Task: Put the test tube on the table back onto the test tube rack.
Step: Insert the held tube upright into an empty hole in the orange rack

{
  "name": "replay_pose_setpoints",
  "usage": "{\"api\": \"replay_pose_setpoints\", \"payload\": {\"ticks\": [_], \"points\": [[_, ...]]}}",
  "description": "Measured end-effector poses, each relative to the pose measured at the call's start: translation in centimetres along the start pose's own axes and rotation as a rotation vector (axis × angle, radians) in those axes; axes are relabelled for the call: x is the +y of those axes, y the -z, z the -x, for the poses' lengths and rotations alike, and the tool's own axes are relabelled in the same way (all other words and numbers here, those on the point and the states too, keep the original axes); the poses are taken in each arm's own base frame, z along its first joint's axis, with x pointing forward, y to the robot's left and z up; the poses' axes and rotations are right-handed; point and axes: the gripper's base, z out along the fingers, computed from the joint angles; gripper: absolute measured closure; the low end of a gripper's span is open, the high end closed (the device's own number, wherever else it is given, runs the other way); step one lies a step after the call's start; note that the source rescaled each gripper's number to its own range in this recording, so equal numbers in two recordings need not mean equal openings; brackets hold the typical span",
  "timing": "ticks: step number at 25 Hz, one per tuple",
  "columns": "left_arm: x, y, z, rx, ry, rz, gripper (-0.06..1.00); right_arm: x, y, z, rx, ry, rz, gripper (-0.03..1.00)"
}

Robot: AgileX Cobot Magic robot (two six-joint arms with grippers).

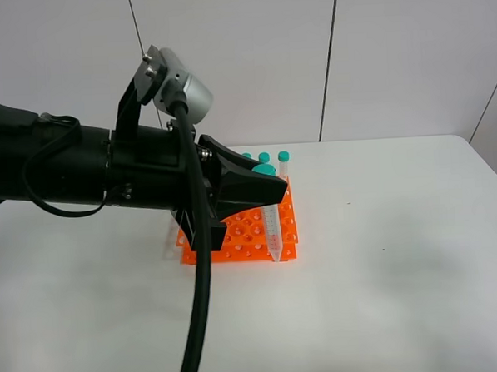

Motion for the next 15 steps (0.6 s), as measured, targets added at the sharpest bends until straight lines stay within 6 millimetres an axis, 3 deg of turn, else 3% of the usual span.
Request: {"api": "replay_pose_setpoints", "payload": {"ticks": [9, 15], "points": [[0.0, 0.0, 0.0, 0.000, 0.000, 0.000, 0.94, 0.3, 2.6, -2.8, -0.326, -0.011, -0.030, 0.20], [0.0, 0.0, 0.0, 0.000, -0.003, 0.000, 0.94, 0.4, 2.8, -3.0, -0.363, -0.013, -0.024, 0.20]]}}
